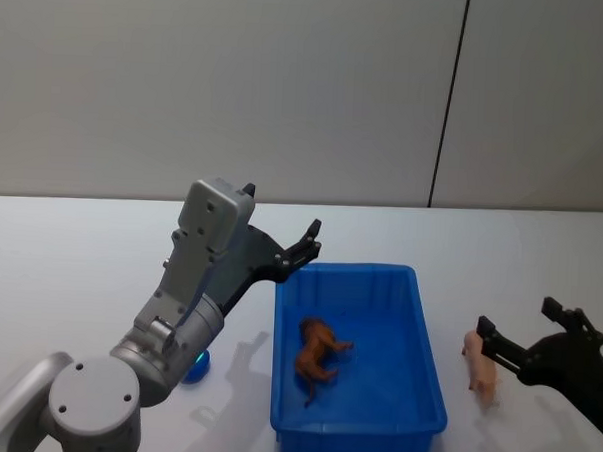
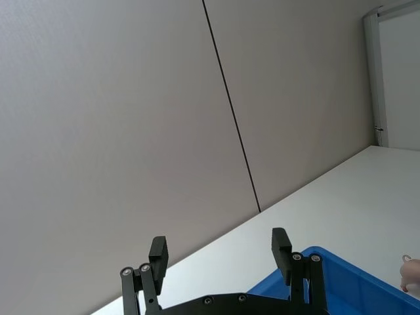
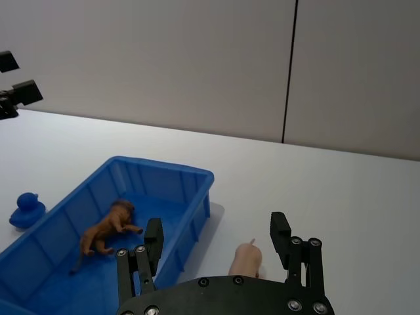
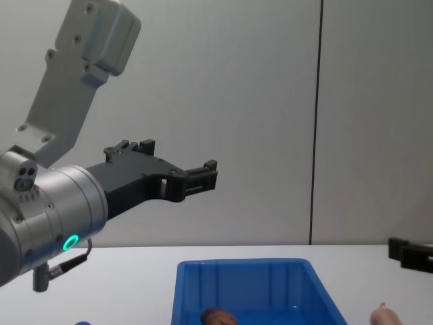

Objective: Pick up the two dolls from the table and place them into the box.

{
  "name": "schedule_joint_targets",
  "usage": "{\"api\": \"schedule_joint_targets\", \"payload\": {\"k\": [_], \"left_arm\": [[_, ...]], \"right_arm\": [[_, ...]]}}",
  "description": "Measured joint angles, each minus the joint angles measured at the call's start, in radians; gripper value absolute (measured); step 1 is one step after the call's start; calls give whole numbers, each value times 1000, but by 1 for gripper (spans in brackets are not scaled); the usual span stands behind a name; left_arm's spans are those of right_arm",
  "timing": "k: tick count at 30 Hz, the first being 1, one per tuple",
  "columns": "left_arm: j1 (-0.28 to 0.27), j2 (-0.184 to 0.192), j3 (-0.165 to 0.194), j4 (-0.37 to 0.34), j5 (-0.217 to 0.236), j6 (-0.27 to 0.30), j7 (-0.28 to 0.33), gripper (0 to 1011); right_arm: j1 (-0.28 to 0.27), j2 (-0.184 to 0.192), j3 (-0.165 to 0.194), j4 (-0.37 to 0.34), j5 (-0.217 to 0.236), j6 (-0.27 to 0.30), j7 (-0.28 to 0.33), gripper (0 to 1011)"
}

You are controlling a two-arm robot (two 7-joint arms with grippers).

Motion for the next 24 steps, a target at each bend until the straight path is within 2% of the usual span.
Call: {"api": "schedule_joint_targets", "payload": {"k": [10,18,24], "left_arm": [[0,0,0,0,0,0,0,1001],[0,0,0,0,0,0,0,1001],[0,0,0,0,0,0,0,1001]], "right_arm": [[-9,-8,5,-15,23,86,-70,1001],[34,-41,2,24,54,179,-112,1001],[78,-69,-7,71,57,228,-131,1001]]}}
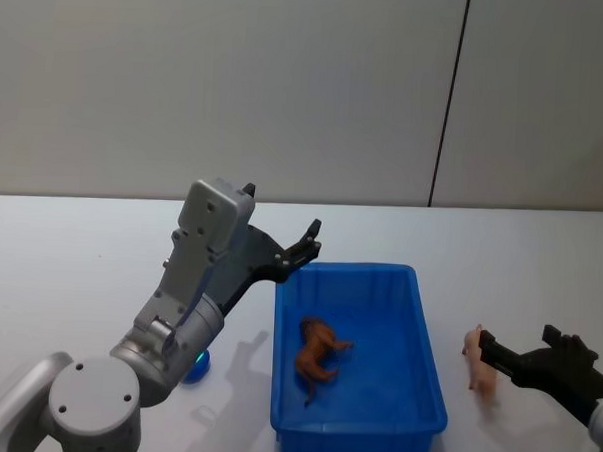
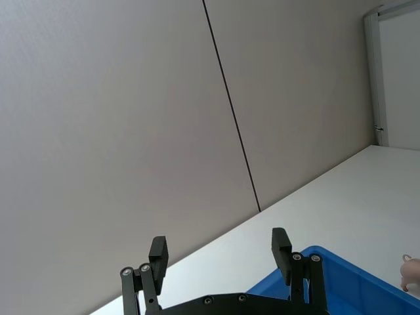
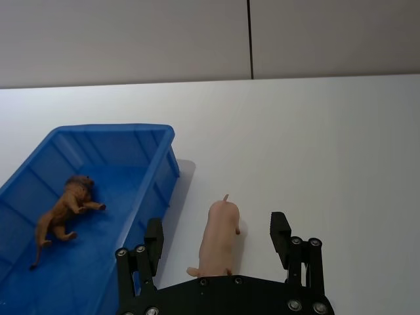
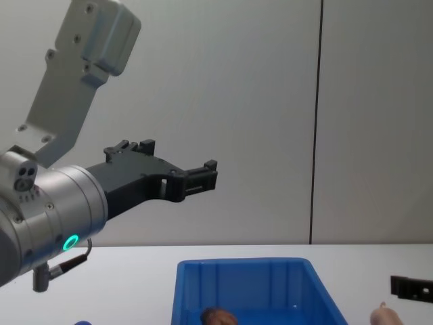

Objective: Pick up the two dolls from the table and place them into the box.

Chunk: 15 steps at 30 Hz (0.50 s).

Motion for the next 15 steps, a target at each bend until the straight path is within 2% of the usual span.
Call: {"api": "schedule_joint_targets", "payload": {"k": [15], "left_arm": [[0,0,0,0,0,0,0,1001]], "right_arm": [[88,-50,-25,106,-48,75,-16,1001]]}}
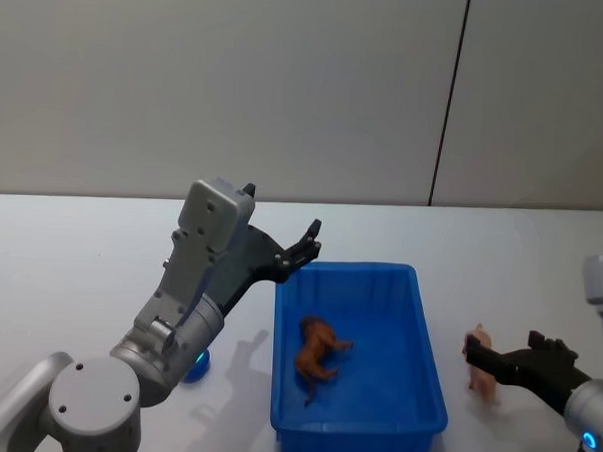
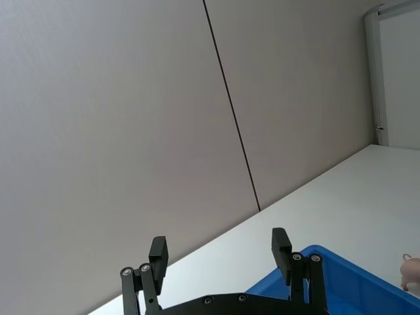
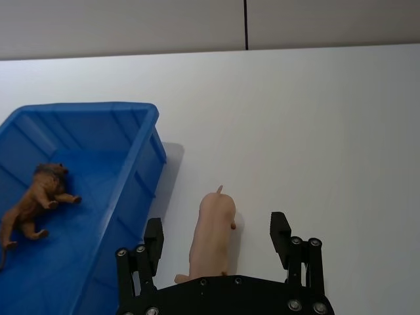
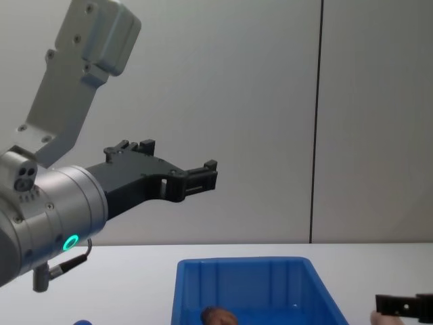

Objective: Pick up the two dolls from the table and place them into the box.

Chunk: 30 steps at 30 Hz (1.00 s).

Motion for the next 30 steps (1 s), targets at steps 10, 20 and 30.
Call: {"api": "schedule_joint_targets", "payload": {"k": [10,20,30], "left_arm": [[0,0,0,0,0,0,0,1001],[0,0,0,0,0,0,0,1001],[0,0,0,0,0,0,0,1001]], "right_arm": [[52,-29,-21,80,-51,26,10,1001],[101,-60,-43,162,-92,26,31,1001],[122,-79,-54,201,-108,24,31,1001]]}}
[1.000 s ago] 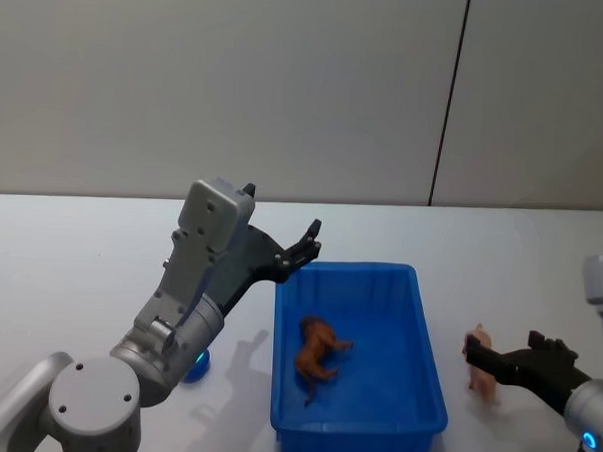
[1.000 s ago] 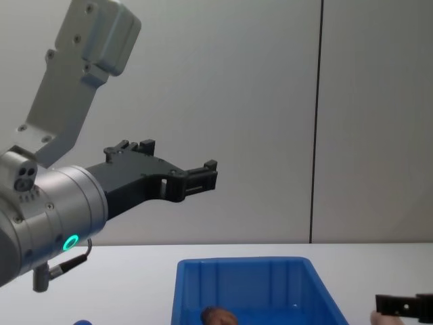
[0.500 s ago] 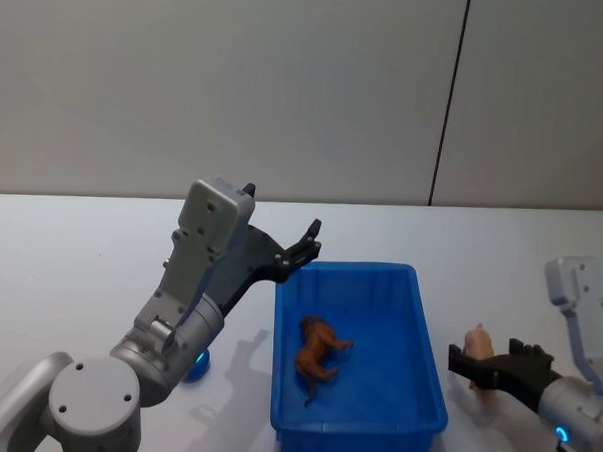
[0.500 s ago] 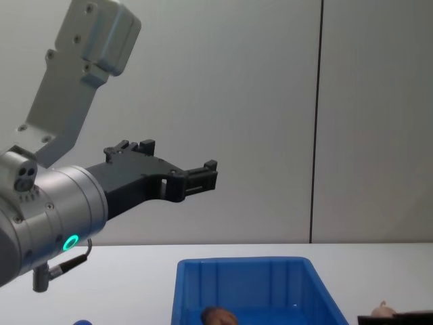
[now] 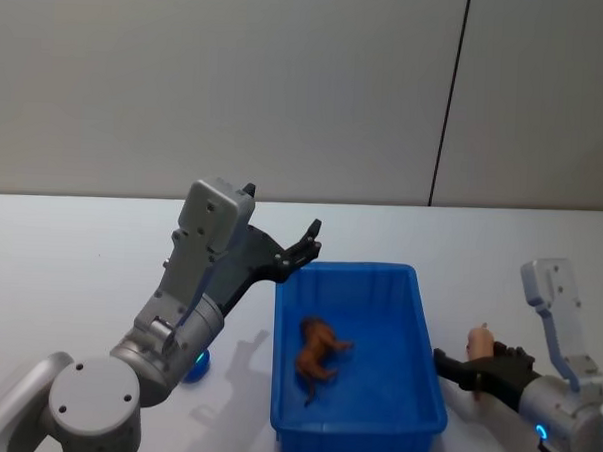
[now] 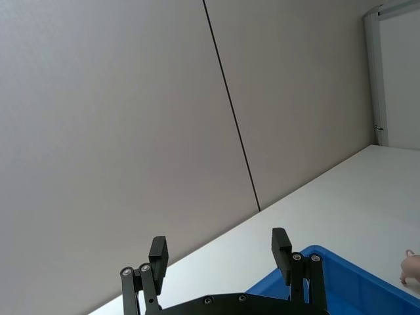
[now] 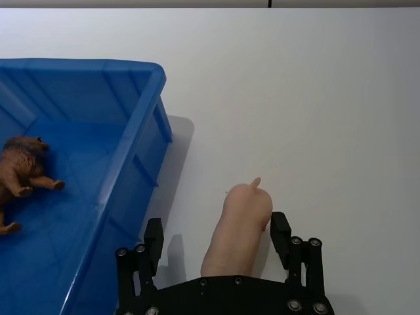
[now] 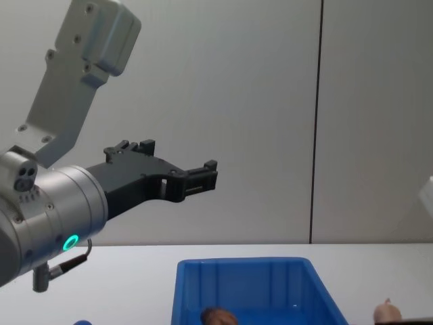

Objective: Pick up the two dolls from the table and place them into the box.

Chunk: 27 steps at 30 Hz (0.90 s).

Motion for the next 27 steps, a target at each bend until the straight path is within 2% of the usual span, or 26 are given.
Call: {"api": "schedule_joint_targets", "payload": {"k": [7,9,11,12,15,16,25,27], "left_arm": [[0,0,0,0,0,0,0,1001],[0,0,0,0,0,0,0,1001],[0,0,0,0,0,0,0,1001],[0,0,0,0,0,0,0,1001],[0,0,0,0,0,0,0,1001],[0,0,0,0,0,0,0,1001],[0,0,0,0,0,0,0,1001],[0,0,0,0,0,0,0,1001]], "right_arm": [[6,-7,-4,13,-4,0,-5,924],[6,-8,-4,15,-5,0,-6,845],[7,-9,-5,17,-5,0,-7,811],[8,-10,-5,18,-6,1,-8,756],[9,-11,-6,20,-6,1,-8,705],[9,-11,-6,21,-7,1,-9,645],[11,-13,-7,24,-8,2,-10,375],[11,-13,-7,24,-8,-1,-10,364]]}}
